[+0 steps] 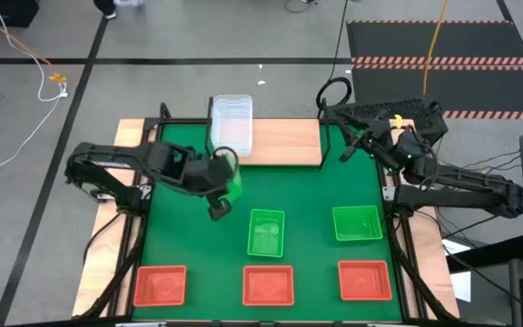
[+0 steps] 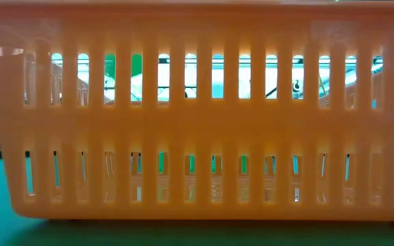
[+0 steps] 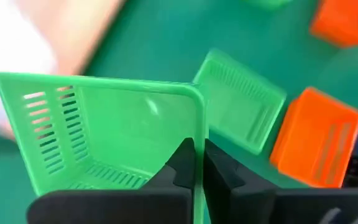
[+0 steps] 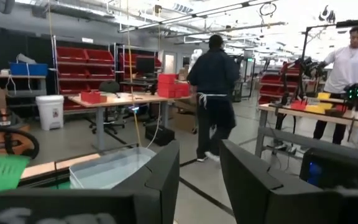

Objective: Stack baskets on shelf by color
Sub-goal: Put the left green bin on the shelf

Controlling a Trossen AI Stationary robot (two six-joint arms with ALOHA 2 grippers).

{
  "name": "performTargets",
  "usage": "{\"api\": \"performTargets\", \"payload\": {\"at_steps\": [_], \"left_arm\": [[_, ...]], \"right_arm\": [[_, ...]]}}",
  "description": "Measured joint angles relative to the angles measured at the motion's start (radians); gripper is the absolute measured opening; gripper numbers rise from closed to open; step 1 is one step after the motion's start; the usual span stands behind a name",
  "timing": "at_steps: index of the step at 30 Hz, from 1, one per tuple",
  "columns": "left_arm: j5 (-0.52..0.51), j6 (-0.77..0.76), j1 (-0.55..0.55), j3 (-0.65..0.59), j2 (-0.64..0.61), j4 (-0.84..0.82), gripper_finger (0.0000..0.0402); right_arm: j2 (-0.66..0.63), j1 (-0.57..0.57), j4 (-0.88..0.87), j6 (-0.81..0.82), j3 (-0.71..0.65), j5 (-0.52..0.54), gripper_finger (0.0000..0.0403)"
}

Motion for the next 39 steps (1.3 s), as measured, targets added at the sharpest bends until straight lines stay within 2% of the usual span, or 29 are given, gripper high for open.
{"api": "performTargets", "payload": {"at_steps": [5, 11, 18, 22, 25, 28, 33, 39], "left_arm": [[-0.101, 0.294, 0.012, 0.106, -0.001, 0.076, 0.0024], [-0.116, 0.661, 0.118, 0.096, 0.019, 0.281, 0.0008], [-0.099, 0.914, 0.286, 0.093, 0.156, 0.481, 0.0030], [-0.096, 1.022, 0.354, 0.093, 0.262, 0.568, 0.0024], [-0.096, 1.073, 0.398, 0.093, 0.335, 0.595, 0.0010], [-0.096, 1.090, 0.434, 0.093, 0.402, 0.593, 0.0012], [-0.095, 1.069, 0.464, 0.092, 0.485, 0.583, 0.0043], [-0.093, 1.009, 0.468, 0.092, 0.529, 0.576, 0.0027]], "right_arm": [[-0.013, 0.000, -0.003, 0.014, 0.000, 0.000, 0.0112], [-0.012, 0.000, -0.002, 0.014, 0.000, 0.000, 0.0112], [-0.012, 0.000, 0.000, 0.014, 0.000, -0.002, 0.0112], [-0.014, 0.000, 0.000, 0.003, 0.000, -0.001, 0.0112], [-0.017, 0.000, 0.000, -0.014, 0.000, -0.001, 0.0112], [-0.019, 0.000, 0.000, -0.015, 0.000, -0.001, 0.0112], [-0.019, 0.000, 0.000, -0.016, 0.000, 0.000, 0.0112], [-0.019, -0.001, 0.006, -0.016, 0.000, 0.000, 0.0112]]}}
